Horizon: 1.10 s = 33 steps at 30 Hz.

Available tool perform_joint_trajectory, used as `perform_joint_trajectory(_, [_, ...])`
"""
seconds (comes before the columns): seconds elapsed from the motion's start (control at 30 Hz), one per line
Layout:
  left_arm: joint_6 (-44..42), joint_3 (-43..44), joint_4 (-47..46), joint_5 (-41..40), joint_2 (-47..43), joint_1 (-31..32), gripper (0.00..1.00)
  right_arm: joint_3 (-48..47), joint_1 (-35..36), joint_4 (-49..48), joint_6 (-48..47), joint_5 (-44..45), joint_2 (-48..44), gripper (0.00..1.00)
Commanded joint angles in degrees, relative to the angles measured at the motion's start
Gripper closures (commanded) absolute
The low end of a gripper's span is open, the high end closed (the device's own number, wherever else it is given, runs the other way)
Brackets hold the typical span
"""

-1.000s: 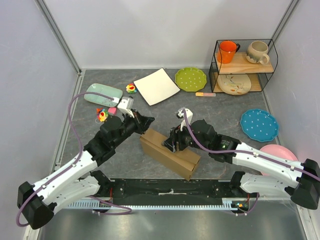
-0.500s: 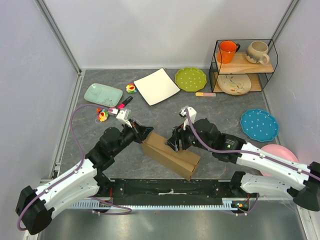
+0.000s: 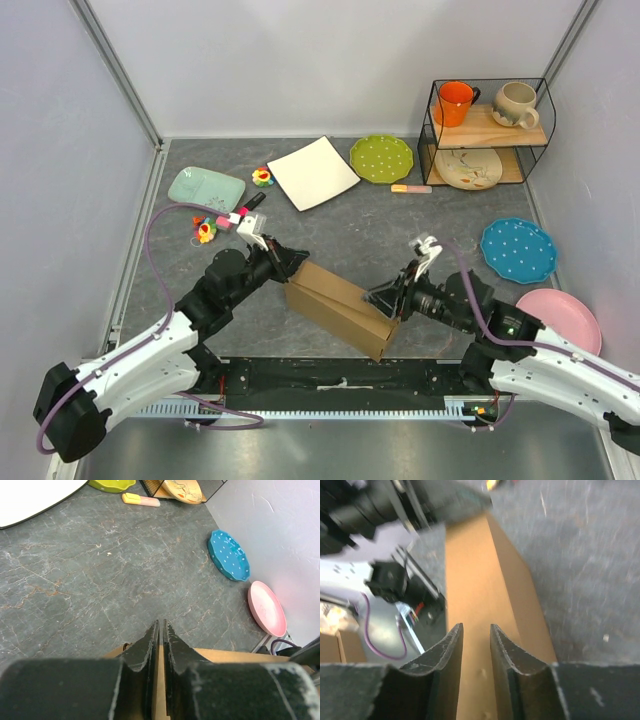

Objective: Fold the paper box

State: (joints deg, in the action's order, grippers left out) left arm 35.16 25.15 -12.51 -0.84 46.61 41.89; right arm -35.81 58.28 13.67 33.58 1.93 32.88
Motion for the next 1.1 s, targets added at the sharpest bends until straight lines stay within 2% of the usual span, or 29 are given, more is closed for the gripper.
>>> perform_joint_trajectory(0.0, [-0.2,0.2,5.5,-0.5,2.0,0.2,0.86,6.6,0.2,-0.4,4.4,-8.3,-0.2,0.67])
perform_joint_trajectory(0.13, [0.0,0.4,5.4,-0.7,2.3,0.2,0.86,6.4,0.3,2.9,2.9,-7.7,0.4,0.67])
perform_joint_trajectory(0.17, [0.0,0.5,5.4,-0.7,2.6,0.2,0.86,6.0,0.3,3.1,2.6,-5.9,0.1,0.63])
perform_joint_trajectory(0.2, [0.2,0.4,5.4,-0.7,2.7,0.2,0.86,4.8,0.3,3.5,2.5,-4.6,-0.3,0.52])
perform_joint_trajectory(0.33, [0.4,0.3,5.5,-0.7,3.0,0.2,0.86,0.3,0.3,2.0,1.6,1.3,-2.6,0.47])
perform_joint_trajectory(0.47, [0.4,0.3,5.8,-0.8,2.5,0.1,0.86,-3.9,0.3,-1.5,1.1,-1.0,-2.9,0.48])
perform_joint_trajectory(0.53, [0.6,0.3,6.0,-0.9,2.3,0.2,0.86,-3.7,0.3,-1.5,1.7,-5.5,-2.5,0.49])
perform_joint_trajectory(0.8, [1.0,-0.1,6.0,-0.7,2.7,0.2,0.86,11.0,0.3,0.1,5.2,-19.2,-6.3,0.59])
perform_joint_trajectory(0.93, [0.9,-0.1,5.7,-1.1,3.0,0.2,0.86,11.3,0.3,3.8,3.6,-19.9,-7.7,0.59])
perform_joint_trajectory(1.07, [0.4,0.2,5.8,-1.8,3.0,0.2,0.86,5.3,0.3,3.4,2.0,-15.7,-10.2,0.53])
